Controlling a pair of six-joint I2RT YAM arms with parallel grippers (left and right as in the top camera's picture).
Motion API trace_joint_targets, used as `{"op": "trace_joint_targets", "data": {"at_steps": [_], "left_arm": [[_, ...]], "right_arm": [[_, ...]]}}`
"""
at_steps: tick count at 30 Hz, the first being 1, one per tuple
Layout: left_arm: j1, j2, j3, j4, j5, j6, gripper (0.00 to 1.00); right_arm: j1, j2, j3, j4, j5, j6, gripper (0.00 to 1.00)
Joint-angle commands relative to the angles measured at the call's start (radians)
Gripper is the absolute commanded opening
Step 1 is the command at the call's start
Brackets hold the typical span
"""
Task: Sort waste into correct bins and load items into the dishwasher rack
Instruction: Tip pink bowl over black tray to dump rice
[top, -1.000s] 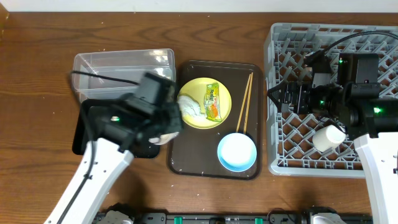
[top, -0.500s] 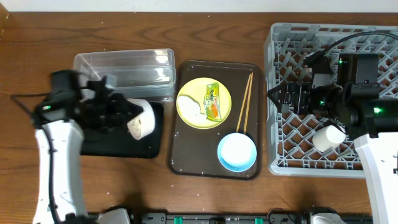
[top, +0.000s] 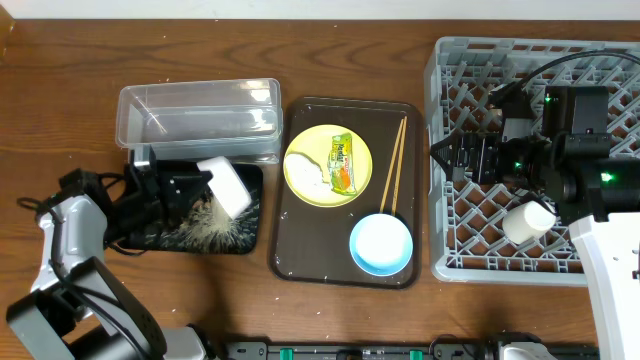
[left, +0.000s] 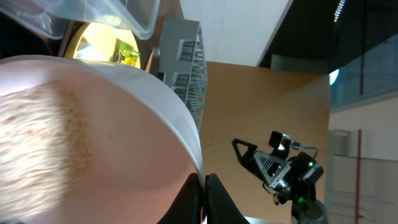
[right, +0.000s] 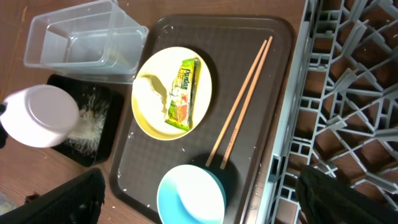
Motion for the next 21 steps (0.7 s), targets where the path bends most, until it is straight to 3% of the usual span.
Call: {"op": "trace_joint_targets", "data": {"at_steps": [1,9,12,14,16,19,21], "left_arm": [[0.006,0.003,-0.008,0.013,0.071,0.045,0.06],[0.015,0.003,-0.008,0.092,0.068,0.060,0.06],[0.021,0.015,-0.008,0.143,-0.106,-0.002,0.06],[0.020,0.021,-0.008,0.114,-0.032,0.005,0.06],[0.017,0.019,-0.008,0.082,0.063,0.099,0.06],[0.019,0.027,-0.008,0.111,-0.098,0.026,0.06],[0.015,0.029,-0.010,0.051,0.026,0.084,0.06]], "right_arm": [[-0.008,-0.012,0.018,-0.001,0.000,0.008,0.96],[-0.008,-0.012,0.018,-0.001,0.000,0.008,0.96],[-0.008,-0.012,0.018,0.000,0.000,0.008,0.97],[-0.008,-0.012,0.018,0.000,0.003,0.008,0.97],[-0.008,-0.012,0.018,-0.002,0.007,0.008,0.97],[-0.008,-0.012,0.018,0.003,0.007,0.008,0.97],[-0.008,-0.012,0.018,0.003,0.007,0.008,0.98]]}}
